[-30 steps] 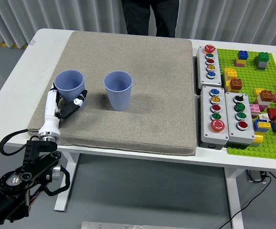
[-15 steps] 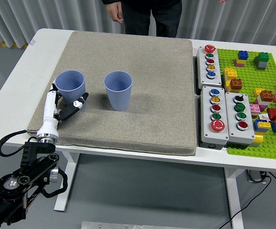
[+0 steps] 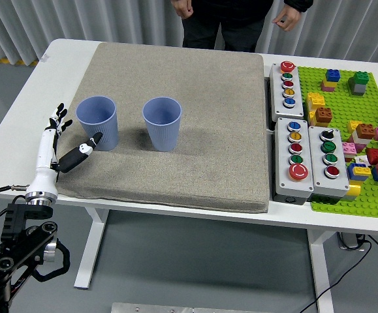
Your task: Pick cup pour cup place
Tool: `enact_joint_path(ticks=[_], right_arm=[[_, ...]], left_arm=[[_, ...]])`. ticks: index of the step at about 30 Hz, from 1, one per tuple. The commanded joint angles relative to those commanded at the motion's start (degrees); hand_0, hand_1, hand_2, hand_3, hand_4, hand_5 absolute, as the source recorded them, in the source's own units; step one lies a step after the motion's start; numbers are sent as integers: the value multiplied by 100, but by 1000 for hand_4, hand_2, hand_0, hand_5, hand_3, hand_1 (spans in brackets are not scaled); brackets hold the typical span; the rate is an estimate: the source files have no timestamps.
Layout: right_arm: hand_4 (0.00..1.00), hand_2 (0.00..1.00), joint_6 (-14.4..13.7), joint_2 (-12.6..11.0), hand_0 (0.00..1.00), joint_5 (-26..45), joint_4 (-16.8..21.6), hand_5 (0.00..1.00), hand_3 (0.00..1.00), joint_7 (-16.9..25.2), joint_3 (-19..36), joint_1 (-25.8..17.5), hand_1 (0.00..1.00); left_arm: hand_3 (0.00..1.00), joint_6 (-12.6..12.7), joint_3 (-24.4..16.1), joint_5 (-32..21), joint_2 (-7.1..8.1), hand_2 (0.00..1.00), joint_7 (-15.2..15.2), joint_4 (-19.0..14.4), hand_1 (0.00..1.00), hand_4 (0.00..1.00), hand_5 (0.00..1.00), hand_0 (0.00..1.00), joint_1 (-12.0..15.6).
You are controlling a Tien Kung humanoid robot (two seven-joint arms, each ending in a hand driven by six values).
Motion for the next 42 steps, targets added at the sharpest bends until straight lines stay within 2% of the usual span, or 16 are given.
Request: enact_joint_path(ticks=[3, 6, 8, 9, 11, 14, 15, 19, 20, 21, 23, 25, 30, 35, 42], right_arm=[[2, 583, 5, -8, 690, -46, 0, 61, 589, 1, 21, 13, 659], [2, 583, 2, -13, 690, -50, 0, 61, 589, 6, 41, 13, 659], [2, 583, 0, -19, 690, -34, 0, 61, 589, 10, 32, 18, 659], [2, 582, -2, -23, 689, -17, 0, 60, 589, 11, 19, 20, 659], [2, 582, -7, -27, 689, 13, 0, 60, 589, 12, 2, 17, 659], [2, 582, -10, -28, 689, 52, 0, 60, 589, 4, -36, 17, 659], [2, 583, -11, -27, 689, 63, 0, 56, 588, 1, -51, 22, 659], [2, 583, -16, -26, 689, 110, 0, 56, 588, -8, -102, 46, 659], [2, 583, -18, -29, 689, 134, 0, 56, 588, -8, -129, 54, 659], [2, 582, -18, -29, 689, 141, 0, 54, 588, -8, -137, 56, 659], [2, 582, -21, -38, 689, 176, 0, 54, 588, 3, -185, 78, 659], [2, 582, -26, -43, 689, 219, 0, 54, 588, 8, -219, 89, 659], [2, 582, -34, -48, 689, 294, 0, 52, 588, 9, -277, 86, 659], [2, 582, -29, -42, 689, 290, 0, 51, 588, 1, -298, 63, 660], [2, 581, -27, -37, 690, 273, 0, 50, 587, -1, -303, 25, 659]], left_arm=[[998, 127, -243, -166, 129, 998, 12, -592, 894, 961, 420, 918, 331], [998, 245, -512, -68, 173, 998, 145, -1160, 894, 961, 420, 918, 431], [998, 268, -714, -159, 216, 998, 139, -1492, 894, 961, 420, 918, 334], [998, 262, -848, -217, 248, 998, 148, -1663, 883, 969, 453, 906, 201], [998, 254, -1027, -178, 268, 998, 218, -1773, 883, 969, 453, 906, -23], [998, 167, -1286, -382, 177, 998, 292, -1510, 883, 969, 453, 906, -515], [981, 119, -1335, -556, 145, 920, 303, -1379, 810, 882, 797, 830, -683], [981, -23, -1453, -1370, 46, 920, 252, -739, 810, 882, 797, 830, -1385], [981, -188, -1503, -1616, 44, 920, 258, -532, 810, 882, 797, 830, -1584], [889, -275, -1518, -1795, 44, 834, 260, -423, 764, 869, 998, 786, -1680], [889, -482, -1618, -2209, 62, 834, 277, -93, 764, 869, 998, 786, -1969], [889, -825, -1719, -2574, 101, 834, 352, 202, 764, 869, 998, 786, -2191], [885, -1229, -1755, -3343, 235, 831, 347, 647, 764, 874, 998, 782, -2445], [887, -1459, -1770, -3584, 254, 833, 387, 854, 764, 874, 998, 780, -2491], [888, -1573, -1766, -3779, 247, 833, 395, 960, 764, 874, 998, 781, -2422]])
